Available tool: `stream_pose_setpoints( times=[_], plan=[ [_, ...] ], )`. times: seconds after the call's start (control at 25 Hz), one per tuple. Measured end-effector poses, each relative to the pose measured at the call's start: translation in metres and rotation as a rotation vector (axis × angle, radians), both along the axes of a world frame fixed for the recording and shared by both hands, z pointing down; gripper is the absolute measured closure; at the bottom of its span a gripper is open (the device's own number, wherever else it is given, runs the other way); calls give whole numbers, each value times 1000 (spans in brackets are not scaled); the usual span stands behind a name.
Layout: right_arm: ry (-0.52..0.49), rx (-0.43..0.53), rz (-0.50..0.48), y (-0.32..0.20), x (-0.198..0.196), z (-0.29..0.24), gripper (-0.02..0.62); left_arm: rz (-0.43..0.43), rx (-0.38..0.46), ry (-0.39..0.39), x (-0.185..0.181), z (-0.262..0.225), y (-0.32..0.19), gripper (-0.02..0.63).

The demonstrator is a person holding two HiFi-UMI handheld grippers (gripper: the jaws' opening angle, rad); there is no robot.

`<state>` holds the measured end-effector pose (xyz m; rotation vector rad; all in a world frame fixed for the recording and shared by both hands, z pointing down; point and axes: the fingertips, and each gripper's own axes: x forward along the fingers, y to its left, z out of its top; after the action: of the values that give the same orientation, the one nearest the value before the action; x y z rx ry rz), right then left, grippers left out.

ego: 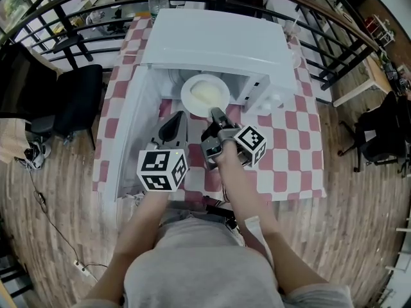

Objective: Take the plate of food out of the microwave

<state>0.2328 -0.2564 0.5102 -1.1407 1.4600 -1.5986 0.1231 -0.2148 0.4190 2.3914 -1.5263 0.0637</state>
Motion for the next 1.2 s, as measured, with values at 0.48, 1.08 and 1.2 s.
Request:
stream_pose_setpoints(
  times=[0.48, 1.08, 1.2],
  plan=[
    [9, 13, -2, 26, 13, -16, 561, 3, 20, -13, 10, -7, 9, 604],
    [-11, 59, 81, 49, 22, -34, 561, 54, 83, -72, 20, -5, 16, 604],
    [-30, 68, 102, 54, 23, -36, 561, 59, 91, -74, 22, -6, 17, 604]
  ],
)
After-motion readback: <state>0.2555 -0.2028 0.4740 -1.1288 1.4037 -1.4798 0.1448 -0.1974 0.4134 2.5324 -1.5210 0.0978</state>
